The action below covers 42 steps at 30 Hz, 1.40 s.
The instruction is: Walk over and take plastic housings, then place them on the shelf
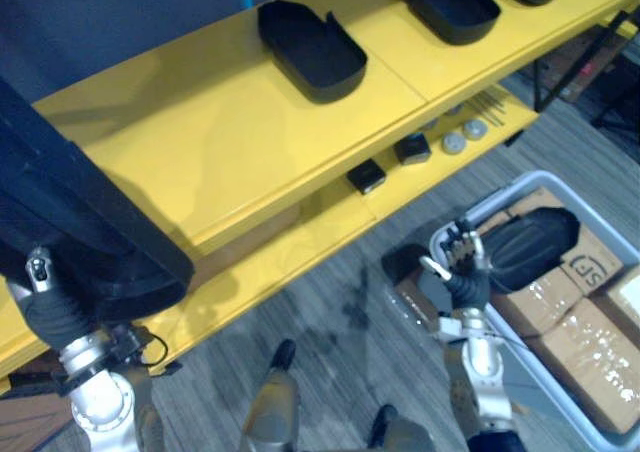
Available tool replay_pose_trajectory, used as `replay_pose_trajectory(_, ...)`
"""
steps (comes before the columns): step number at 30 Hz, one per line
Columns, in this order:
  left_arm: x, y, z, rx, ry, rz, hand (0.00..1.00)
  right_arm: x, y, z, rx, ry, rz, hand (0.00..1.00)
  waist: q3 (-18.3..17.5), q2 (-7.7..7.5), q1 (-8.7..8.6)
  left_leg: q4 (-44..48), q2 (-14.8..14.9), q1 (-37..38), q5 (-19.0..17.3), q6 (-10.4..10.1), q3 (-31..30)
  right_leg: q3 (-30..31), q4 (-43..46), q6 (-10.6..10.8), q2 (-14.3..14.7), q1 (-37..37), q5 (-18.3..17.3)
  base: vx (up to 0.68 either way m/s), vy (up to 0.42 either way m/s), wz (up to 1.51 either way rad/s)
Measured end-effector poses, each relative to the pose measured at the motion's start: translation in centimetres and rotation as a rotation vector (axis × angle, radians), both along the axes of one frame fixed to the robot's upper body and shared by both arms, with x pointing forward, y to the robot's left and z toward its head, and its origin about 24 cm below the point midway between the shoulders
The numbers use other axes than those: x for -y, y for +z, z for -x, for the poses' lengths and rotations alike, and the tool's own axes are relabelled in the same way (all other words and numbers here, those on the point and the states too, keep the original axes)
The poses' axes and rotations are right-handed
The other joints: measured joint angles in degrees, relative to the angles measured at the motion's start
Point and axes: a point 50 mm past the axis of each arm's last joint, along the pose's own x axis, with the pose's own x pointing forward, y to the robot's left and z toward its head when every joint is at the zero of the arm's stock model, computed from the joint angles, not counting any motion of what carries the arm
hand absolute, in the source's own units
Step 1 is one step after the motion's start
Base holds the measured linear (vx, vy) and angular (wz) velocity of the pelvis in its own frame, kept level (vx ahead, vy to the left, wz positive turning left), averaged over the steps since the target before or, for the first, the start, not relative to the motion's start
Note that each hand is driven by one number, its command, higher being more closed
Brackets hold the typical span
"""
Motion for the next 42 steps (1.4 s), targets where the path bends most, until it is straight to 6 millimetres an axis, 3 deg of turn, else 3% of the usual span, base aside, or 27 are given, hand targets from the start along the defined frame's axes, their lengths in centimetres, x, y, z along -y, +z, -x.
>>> replay_pose_trajectory(2,0.1,0.9,0.3,0.025,-0.003,-0.042,1.00,0.1,0.3,0.2,0.011,-0.035,0.003,0.00,-0.05,-1.98,0.06,3.69,-1.33,0.29,-2.72,3.83,6.03,-0.13,-2.93,-0.87,-1.24,3.27,-0.07,0.11,0.098,0.09)
replay_pose_trajectory(3,0.1,1.0,0.3,0.028,0.002,-0.059,1.00,0.4,0.5,0.4,0.016,-0.052,0.003,0.00,-0.46,-1.95,0.11,3.43,-1.45,0.53,-3.72,4.55,6.64,0.32,-1.18,-1.78,-0.71,3.41,0.55,0.14,0.126,0.05)
replay_pose_trajectory(4,-0.1,1.4,0.6,0.040,0.025,-0.087,1.00,0.4,1.2,0.4,0.052,-0.063,-0.002,0.00,-0.71,-1.59,0.31,4.25,-1.02,0.57,-4.32,3.83,6.62,2.54,9.23,-2.55,-1.59,-1.88,2.63,0.14,0.179,0.01)
replay_pose_trajectory(5,-0.3,1.8,0.7,0.045,0.030,-0.109,1.00,0.3,1.5,0.4,0.069,-0.078,-0.014,0.00,-1.24,-2.22,0.13,3.54,-1.04,0.96,-4.45,4.07,6.53,6.80,16.08,-1.52,-1.77,-6.24,5.79,0.11,0.219,0.03)
replay_pose_trajectory(6,-0.4,1.9,0.7,0.046,0.032,-0.120,1.00,0.2,1.5,0.4,0.072,-0.082,-0.015,0.00,-1.44,-2.56,0.22,3.09,-1.10,1.29,-4.49,4.14,6.68,7.95,17.78,-1.77,-1.84,-7.35,6.66,0.14,0.186,-0.06)
replay_pose_trajectory(7,-0.8,2.2,0.9,0.045,0.041,-0.142,1.00,0.0,1.8,0.2,0.083,-0.089,-0.016,0.00,-1.81,-3.24,0.34,1.39,-1.26,3.37,-4.52,5.15,7.16,9.34,23.57,-1.91,-2.66,-9.98,11.11,0.14,0.119,-0.14)
replay_pose_trajectory(8,-0.8,2.2,0.8,0.043,0.044,-0.138,1.00,-0.1,2.0,-0.1,0.094,-0.092,-0.005,0.00,-1.60,-2.68,0.00,-0.20,-0.99,6.03,-4.52,6.14,6.79,9.46,28.75,-2.51,-3.81,-12.43,15.65,0.14,0.104,-0.07)
replay_pose_trajectory(9,-0.7,2.3,0.8,0.046,0.041,-0.140,1.00,0.0,2.0,-0.1,0.094,-0.094,0.002,0.00,-1.51,-2.12,-0.52,-0.59,-0.88,7.05,-4.68,6.45,6.29,9.52,30.40,-3.16,-3.85,-13.12,13.50,0.08,0.083,0.18)
replay_pose_trajectory(10,-0.6,2.6,0.8,0.060,0.037,-0.147,1.00,0.0,2.1,-0.3,0.095,-0.100,0.025,0.00,-1.80,-1.68,-1.58,-0.75,-0.13,8.42,-4.92,6.81,5.59,9.28,30.80,-3.76,-2.69,-14.27,8.30,0.02,0.051,0.25)
replay_pose_trajectory(11,-0.5,2.8,0.7,0.068,0.032,-0.156,1.00,0.1,2.2,-0.3,0.101,-0.104,0.037,0.00,-2.39,-1.23,-1.66,-1.25,0.79,9.21,-4.95,6.53,5.27,9.07,27.17,-3.96,-0.81,-15.72,6.06,-0.03,0.034,0.27)
replay_pose_trajectory(15,0.2,3.2,-0.5,0.077,-0.016,-0.144,1.00,2.1,3.3,-0.5,0.144,-0.178,0.085,0.00,-2.88,-1.11,-2.95,-1.30,1.90,9.60,-5.46,5.67,2.75,10.11,7.63,-3.09,1.76,-16.33,6.05,0.12,-0.063,0.46)
replay_pose_trajectory(17,0.6,3.0,-0.9,0.064,-0.044,-0.137,1.00,2.9,3.8,-0.5,0.160,-0.217,0.099,0.00,-3.02,-1.28,-2.98,-0.80,2.32,9.81,-6.45,4.08,2.52,11.65,1.70,-2.81,2.39,-15.99,9.05,0.22,-0.196,0.51)
replay_pose_trajectory(18,0.9,2.9,-1.1,0.048,-0.064,-0.138,1.00,3.3,4.1,-0.4,0.170,-0.235,0.103,0.00,-3.47,-2.03,-3.04,-0.28,2.26,10.05,-7.76,2.16,2.52,12.71,-0.78,-2.34,2.60,-14.86,14.09,0.22,-0.297,0.55)
replay_pose_trajectory(19,1.0,2.6,-1.2,0.023,-0.071,-0.146,1.00,3.6,4.2,-0.4,0.172,-0.240,0.110,0.00,-4.81,-2.88,-2.95,-0.39,2.20,10.41,-9.54,0.38,2.85,12.17,-2.63,1.42,2.10,-13.10,15.29,0.23,-0.326,0.41)
replay_pose_trajectory(20,1.2,2.3,-1.1,0.011,-0.067,-0.137,1.00,3.7,4.5,-0.6,0.181,-0.239,0.124,0.00,-5.34,-1.73,-2.63,-0.20,3.41,10.38,-10.20,-0.22,2.92,11.73,-4.20,2.39,3.28,-12.39,14.92,0.19,-0.294,0.15)
replay_pose_trajectory(22,1.7,1.2,-1.1,-0.033,-0.086,-0.094,1.00,4.5,5.6,-1.0,0.215,-0.223,0.178,0.00,-7.76,2.75,-2.78,-1.26,7.43,9.54,-9.64,-1.18,4.50,9.26,-9.46,0.66,6.86,-10.35,16.97,0.15,-0.215,0.04)
replay_pose_trajectory(24,2.1,0.6,-1.1,-0.061,-0.093,-0.063,1.00,4.9,6.5,-1.4,0.249,-0.205,0.198,0.00,-9.47,5.44,-2.68,-4.88,9.53,11.37,-8.19,-2.24,7.81,9.21,-11.97,-0.14,8.69,-9.19,17.71,0.15,-0.170,-0.05)
replay_pose_trajectory(27,2.3,0.0,-1.4,-0.101,-0.094,-0.034,1.00,5.1,7.0,-0.9,0.278,-0.182,0.195,0.00,-10.33,6.76,-3.70,-5.91,9.93,12.02,-7.15,-1.94,10.89,7.65,-14.38,-0.23,8.76,-6.94,18.18,0.08,-0.064,0.14)
replay_pose_trajectory(35,1.2,-3.1,-2.5,-0.384,-0.035,-0.065,1.00,4.4,8.5,0.3,0.369,-0.167,0.136,0.00,-11.84,4.11,-4.45,-7.46,8.14,13.62,-5.98,-1.16,11.39,5.11,-20.46,0.58,7.43,-2.18,21.25,-0.01,0.008,0.15)
replay_pose_trajectory(39,-0.4,-3.9,-3.1,-0.515,0.001,-0.111,1.00,4.2,8.8,0.3,0.370,-0.152,0.139,0.00,-12.36,4.32,-4.68,-7.63,8.17,14.12,-5.62,-1.22,12.89,6.03,-20.49,0.32,7.42,-2.44,21.69,-0.04,-0.004,-0.14)
replay_pose_trajectory(42,-2.5,-5.8,-4.6,-0.655,0.036,-0.077,1.00,4.1,8.7,0.3,0.347,-0.122,0.155,0.00,-13.25,5.07,-6.03,-8.38,8.37,14.82,-5.25,-1.34,14.29,6.46,-21.00,-0.09,7.51,-2.64,21.59,-0.05,-0.015,-0.15)
